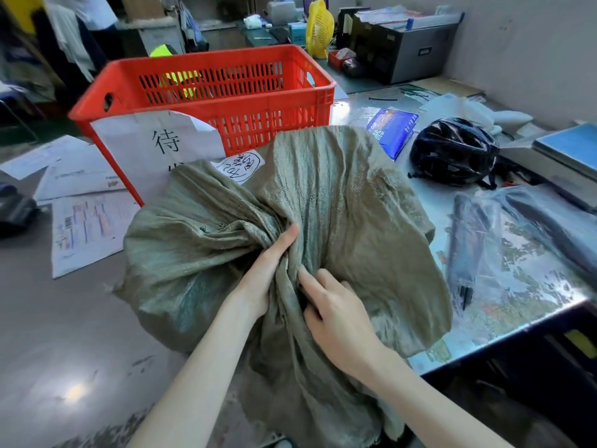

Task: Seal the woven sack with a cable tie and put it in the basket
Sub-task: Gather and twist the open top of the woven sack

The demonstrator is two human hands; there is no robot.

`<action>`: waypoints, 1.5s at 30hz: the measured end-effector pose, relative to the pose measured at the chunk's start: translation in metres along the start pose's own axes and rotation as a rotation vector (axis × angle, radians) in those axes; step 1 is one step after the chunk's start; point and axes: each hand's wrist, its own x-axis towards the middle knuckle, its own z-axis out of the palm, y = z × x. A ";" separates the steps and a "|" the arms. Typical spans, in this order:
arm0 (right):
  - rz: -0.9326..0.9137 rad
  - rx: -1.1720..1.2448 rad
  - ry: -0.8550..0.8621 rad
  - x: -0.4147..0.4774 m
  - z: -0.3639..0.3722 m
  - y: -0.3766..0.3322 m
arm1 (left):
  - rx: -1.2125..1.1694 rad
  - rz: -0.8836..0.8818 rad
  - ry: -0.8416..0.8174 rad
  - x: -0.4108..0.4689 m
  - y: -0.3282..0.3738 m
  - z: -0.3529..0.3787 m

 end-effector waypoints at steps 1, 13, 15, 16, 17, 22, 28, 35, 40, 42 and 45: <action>-0.009 0.024 -0.013 0.000 0.000 -0.001 | 0.012 -0.010 0.006 0.000 0.001 -0.001; -0.071 0.247 0.043 -0.003 -0.036 0.003 | 0.055 -0.005 0.122 0.010 -0.009 -0.004; -0.073 0.205 0.248 0.001 -0.046 0.003 | 0.078 -0.001 0.131 0.010 -0.010 -0.003; -0.045 0.178 0.362 0.002 -0.050 0.004 | 0.084 0.000 0.138 0.010 -0.011 -0.003; -0.002 0.149 0.461 0.004 -0.052 0.006 | 0.089 0.001 0.145 0.010 -0.011 -0.002; 0.337 0.094 0.546 0.005 -0.058 0.023 | 0.043 -0.038 0.103 0.010 -0.011 -0.004; 0.424 0.416 0.365 -0.006 -0.053 0.024 | -0.058 -0.062 -0.003 0.007 -0.010 0.000; 0.258 0.515 0.115 -0.024 -0.029 0.003 | -0.067 -0.166 -0.050 0.008 -0.010 0.002; 0.207 0.274 0.040 -0.021 -0.027 0.013 | -0.111 -0.148 -0.084 0.009 -0.010 0.005; 0.197 0.224 0.060 -0.020 -0.025 0.015 | -0.113 -0.136 -0.085 0.008 -0.010 0.007; 0.207 0.393 0.084 -0.019 -0.025 0.013 | -0.087 -0.148 -0.080 0.009 -0.010 0.006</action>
